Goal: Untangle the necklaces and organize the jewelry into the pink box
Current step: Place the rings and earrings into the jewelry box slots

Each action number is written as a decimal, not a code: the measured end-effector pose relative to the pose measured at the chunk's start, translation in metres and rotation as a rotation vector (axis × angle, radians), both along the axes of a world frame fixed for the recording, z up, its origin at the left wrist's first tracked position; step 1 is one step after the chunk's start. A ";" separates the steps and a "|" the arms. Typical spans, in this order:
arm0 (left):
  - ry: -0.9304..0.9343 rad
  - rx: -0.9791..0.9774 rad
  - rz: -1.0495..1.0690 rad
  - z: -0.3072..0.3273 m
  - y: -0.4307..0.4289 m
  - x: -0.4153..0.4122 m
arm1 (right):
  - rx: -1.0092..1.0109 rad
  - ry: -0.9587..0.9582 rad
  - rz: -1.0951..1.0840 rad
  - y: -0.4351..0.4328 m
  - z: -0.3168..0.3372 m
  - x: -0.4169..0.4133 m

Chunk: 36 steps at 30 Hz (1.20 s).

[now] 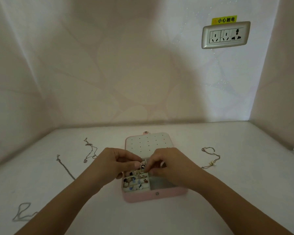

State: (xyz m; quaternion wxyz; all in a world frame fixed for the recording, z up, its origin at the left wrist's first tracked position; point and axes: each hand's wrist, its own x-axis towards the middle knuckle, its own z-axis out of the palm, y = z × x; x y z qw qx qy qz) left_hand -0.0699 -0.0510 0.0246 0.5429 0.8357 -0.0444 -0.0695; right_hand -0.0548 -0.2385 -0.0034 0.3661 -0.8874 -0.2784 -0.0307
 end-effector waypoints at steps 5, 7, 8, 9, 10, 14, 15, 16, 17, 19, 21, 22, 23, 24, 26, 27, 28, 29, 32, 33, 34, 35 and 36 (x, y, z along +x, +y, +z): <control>0.103 -0.012 0.041 -0.005 0.001 0.001 | -0.235 -0.105 0.065 0.001 -0.002 -0.001; 0.123 -0.013 0.031 -0.007 -0.004 -0.001 | -0.260 -0.115 0.090 0.000 -0.001 -0.002; 0.129 -0.017 0.030 -0.009 -0.006 -0.002 | -0.275 -0.121 0.095 -0.001 -0.001 -0.002; 0.131 -0.017 0.030 -0.011 -0.008 -0.003 | -0.288 -0.128 0.094 -0.001 0.000 -0.002; 0.129 -0.005 0.032 -0.012 -0.010 -0.003 | -0.296 -0.138 0.094 -0.001 0.000 -0.002; 0.115 0.034 0.053 -0.017 -0.009 -0.002 | -0.314 -0.174 0.094 -0.002 -0.004 0.000; 0.107 0.048 0.048 -0.018 -0.010 -0.002 | -0.316 -0.174 0.090 -0.002 -0.004 0.000; 0.095 0.063 0.041 -0.019 -0.010 -0.002 | -0.317 -0.171 0.090 -0.002 -0.004 0.000; 0.082 0.078 0.034 -0.019 -0.011 -0.002 | -0.319 -0.168 0.092 -0.002 -0.004 0.000; 0.061 0.117 0.026 -0.021 -0.012 -0.002 | -0.321 -0.163 0.097 -0.002 -0.003 0.000; 0.046 0.159 0.022 -0.022 -0.011 -0.001 | -0.326 -0.165 0.095 -0.003 -0.003 0.000; 0.041 0.174 0.021 -0.022 -0.011 0.000 | -0.331 -0.168 0.093 -0.002 -0.004 0.000; 0.037 0.182 0.018 -0.021 -0.010 0.000 | -0.334 -0.171 0.091 -0.002 -0.004 0.000; 0.036 0.193 0.012 -0.021 -0.009 0.000 | -0.336 -0.172 0.091 -0.002 -0.004 0.000; 0.022 0.245 -0.021 -0.020 -0.009 0.000 | -0.335 -0.168 0.092 -0.002 -0.004 0.000; 0.008 0.282 -0.039 -0.020 -0.009 0.000 | -0.334 -0.165 0.091 -0.002 -0.004 -0.001; -0.013 0.318 -0.053 -0.020 -0.009 0.000 | -0.335 -0.162 0.092 -0.002 -0.003 -0.001; -0.037 0.348 -0.058 -0.020 -0.010 0.001 | -0.339 -0.160 0.095 -0.002 -0.003 -0.001; -0.089 0.402 -0.050 -0.018 -0.011 0.003 | -0.345 -0.161 0.104 -0.002 -0.002 -0.001; -0.098 0.421 -0.053 -0.018 -0.012 0.004 | -0.341 -0.162 0.104 -0.002 -0.002 -0.001; -0.099 0.432 -0.062 -0.017 -0.012 0.004 | -0.339 -0.162 0.103 -0.002 -0.002 -0.001; -0.091 0.429 -0.072 -0.016 -0.011 0.004 | -0.338 -0.161 0.102 -0.002 -0.002 -0.001; -0.079 0.413 -0.078 -0.016 -0.011 0.004 | -0.338 -0.160 0.102 -0.002 -0.002 -0.001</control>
